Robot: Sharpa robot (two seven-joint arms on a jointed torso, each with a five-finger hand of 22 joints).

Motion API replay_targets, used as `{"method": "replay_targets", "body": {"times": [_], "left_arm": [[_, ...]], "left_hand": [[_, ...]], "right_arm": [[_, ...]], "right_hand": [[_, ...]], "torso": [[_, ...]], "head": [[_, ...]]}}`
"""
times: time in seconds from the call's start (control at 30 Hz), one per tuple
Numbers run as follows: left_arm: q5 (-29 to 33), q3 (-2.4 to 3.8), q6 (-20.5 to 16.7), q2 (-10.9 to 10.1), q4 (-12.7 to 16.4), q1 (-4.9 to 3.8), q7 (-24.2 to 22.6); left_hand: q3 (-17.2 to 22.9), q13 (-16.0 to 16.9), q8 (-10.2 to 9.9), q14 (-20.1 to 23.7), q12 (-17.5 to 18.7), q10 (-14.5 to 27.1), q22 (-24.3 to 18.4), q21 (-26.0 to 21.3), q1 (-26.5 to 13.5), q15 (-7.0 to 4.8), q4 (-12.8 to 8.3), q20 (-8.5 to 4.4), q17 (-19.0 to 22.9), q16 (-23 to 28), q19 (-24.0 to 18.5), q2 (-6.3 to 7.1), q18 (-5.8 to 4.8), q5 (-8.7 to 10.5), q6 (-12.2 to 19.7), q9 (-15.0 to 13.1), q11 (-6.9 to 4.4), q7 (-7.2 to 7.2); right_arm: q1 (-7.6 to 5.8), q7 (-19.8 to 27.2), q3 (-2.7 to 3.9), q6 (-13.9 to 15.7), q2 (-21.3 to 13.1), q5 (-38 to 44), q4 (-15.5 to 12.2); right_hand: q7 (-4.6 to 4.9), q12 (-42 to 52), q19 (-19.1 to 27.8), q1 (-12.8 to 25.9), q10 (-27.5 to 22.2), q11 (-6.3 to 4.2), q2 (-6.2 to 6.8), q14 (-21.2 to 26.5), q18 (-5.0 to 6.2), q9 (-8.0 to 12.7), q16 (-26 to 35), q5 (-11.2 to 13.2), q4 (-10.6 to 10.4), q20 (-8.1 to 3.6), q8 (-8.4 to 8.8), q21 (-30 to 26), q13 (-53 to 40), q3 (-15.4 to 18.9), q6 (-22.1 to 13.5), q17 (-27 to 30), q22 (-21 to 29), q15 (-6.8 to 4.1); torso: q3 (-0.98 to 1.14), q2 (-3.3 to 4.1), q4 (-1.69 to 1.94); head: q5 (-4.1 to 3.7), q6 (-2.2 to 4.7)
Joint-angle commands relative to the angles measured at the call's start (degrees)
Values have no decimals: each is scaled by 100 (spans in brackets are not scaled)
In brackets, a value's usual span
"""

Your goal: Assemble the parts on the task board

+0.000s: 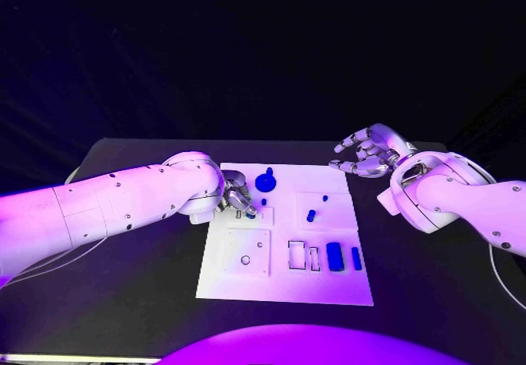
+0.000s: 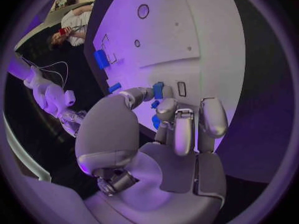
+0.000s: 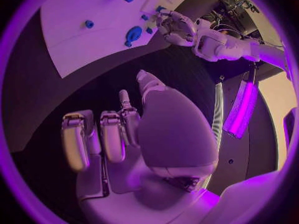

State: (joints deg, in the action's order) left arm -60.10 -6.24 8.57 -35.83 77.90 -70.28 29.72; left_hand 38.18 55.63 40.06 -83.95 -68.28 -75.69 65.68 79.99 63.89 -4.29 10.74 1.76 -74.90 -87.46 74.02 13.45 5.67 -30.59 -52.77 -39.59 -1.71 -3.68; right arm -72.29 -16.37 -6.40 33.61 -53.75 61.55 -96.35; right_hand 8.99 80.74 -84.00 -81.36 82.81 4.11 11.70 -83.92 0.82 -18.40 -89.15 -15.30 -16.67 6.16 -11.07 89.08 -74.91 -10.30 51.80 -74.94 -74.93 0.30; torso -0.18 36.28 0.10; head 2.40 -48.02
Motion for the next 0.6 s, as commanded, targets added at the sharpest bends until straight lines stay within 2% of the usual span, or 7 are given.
{"method": "replay_targets", "body": {"times": [0.03,0.6], "left_arm": [[-47,-4,200,3,13,8,23],[-16,-14,293,116,-100,23,22]], "left_hand": [[1244,1,20,-460,-16,-36,2,38,10,-48,-1274,-2,-951,-26,44,-63,-38,-23,-124,12,17,83],[1206,76,40,-467,-66,-83,14,42,-62,-49,-1235,-4,-976,-37,45,-95,-41,-18,-127,-14,12,91]], "right_arm": [[4,25,2,-58,2,25,2],[5,21,2,-61,1,25,1]], "right_hand": [[0,-34,-548,-5,-47,7,-3,-555,-53,-3,13,-38,12,-27,-33,-23,-742,-37,52,-1284,-1443,-34],[0,-34,-548,-5,-47,7,-3,-555,-53,-3,13,-38,12,-27,-33,-23,-742,-37,52,-1284,-1443,-34]], "torso": [[0,1,3],[2,6,-5]], "head": [[-5,-2],[-12,-28]]}}
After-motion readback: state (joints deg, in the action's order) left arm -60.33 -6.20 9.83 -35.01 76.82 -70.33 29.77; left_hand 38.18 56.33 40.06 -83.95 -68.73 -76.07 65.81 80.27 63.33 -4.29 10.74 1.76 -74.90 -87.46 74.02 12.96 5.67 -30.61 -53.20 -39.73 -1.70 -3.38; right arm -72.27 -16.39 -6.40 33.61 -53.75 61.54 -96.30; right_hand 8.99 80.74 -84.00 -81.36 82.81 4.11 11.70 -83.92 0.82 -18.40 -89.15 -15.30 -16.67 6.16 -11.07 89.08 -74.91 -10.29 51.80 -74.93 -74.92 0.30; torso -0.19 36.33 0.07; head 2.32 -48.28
